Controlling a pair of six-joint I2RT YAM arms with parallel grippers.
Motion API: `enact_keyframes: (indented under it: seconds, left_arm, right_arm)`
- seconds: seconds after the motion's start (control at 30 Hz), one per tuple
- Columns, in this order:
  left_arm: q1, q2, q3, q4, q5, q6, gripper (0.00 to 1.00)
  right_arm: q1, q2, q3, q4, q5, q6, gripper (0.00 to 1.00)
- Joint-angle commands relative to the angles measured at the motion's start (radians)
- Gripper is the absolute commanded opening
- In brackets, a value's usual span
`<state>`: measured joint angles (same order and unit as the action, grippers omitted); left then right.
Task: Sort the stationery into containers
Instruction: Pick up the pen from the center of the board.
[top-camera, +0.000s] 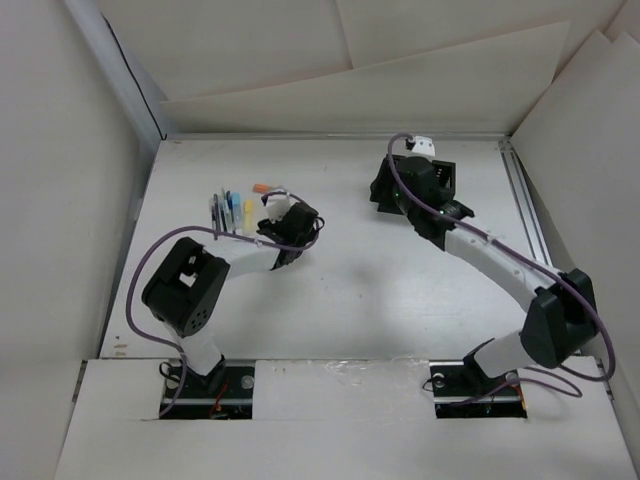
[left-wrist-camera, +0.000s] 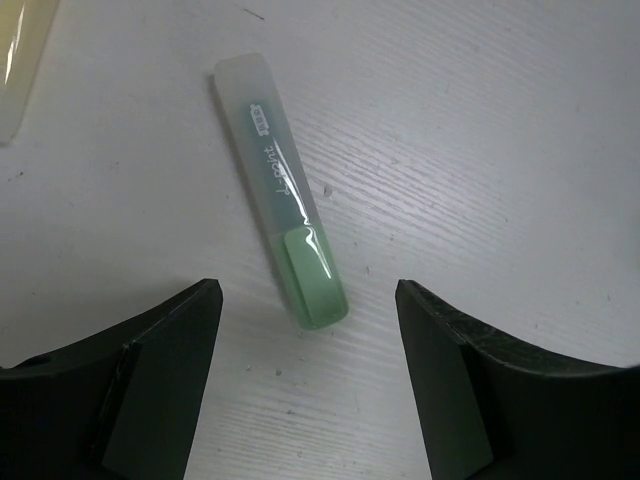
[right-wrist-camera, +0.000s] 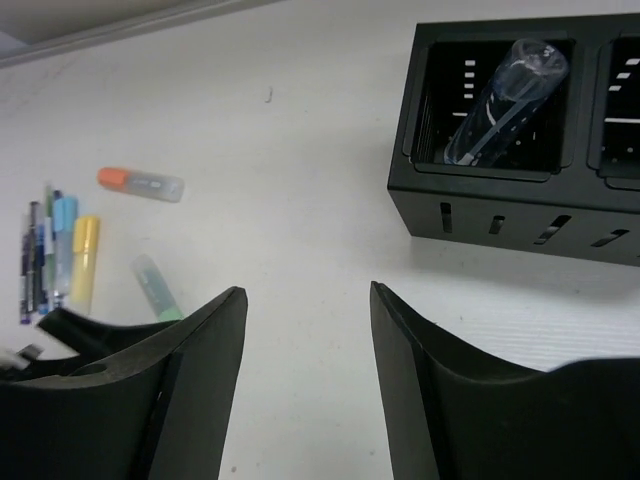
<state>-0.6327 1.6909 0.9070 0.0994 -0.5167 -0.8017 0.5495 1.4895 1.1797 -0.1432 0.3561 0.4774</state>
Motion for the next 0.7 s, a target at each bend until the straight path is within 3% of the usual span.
enact_keyframes:
  seconds: [0.0,0.13,0.43,0.57,0.67]
  left_arm:
    - [0.004,0.024,0.047,-0.049,-0.06,-0.037,0.66]
    - [0.004,0.059,0.056,-0.058,-0.072,-0.047,0.6]
    - [0.004,0.13,0.104,-0.067,-0.085,-0.057,0.52]
    - [0.004,0.141,0.124,-0.087,-0.075,-0.057,0.32]
    - [0.004,0.129,0.099,-0.087,-0.075,-0.057,0.17]
  right_arm:
    - [-0.032,-0.101,-0.029,0.037,-0.092,-0.005,0.58]
    - [-0.06,-0.152,-0.051,0.047,-0.14,-0.005,0.59]
    - [-0.079,-0.187,-0.069,0.056,-0.209,-0.005,0.7]
    - [-0.079,-0.178,-0.069,0.065,-0.221,-0.005,0.7]
    - [-0.098,-0.169,-0.069,0.065,-0.246,-0.005,0.79]
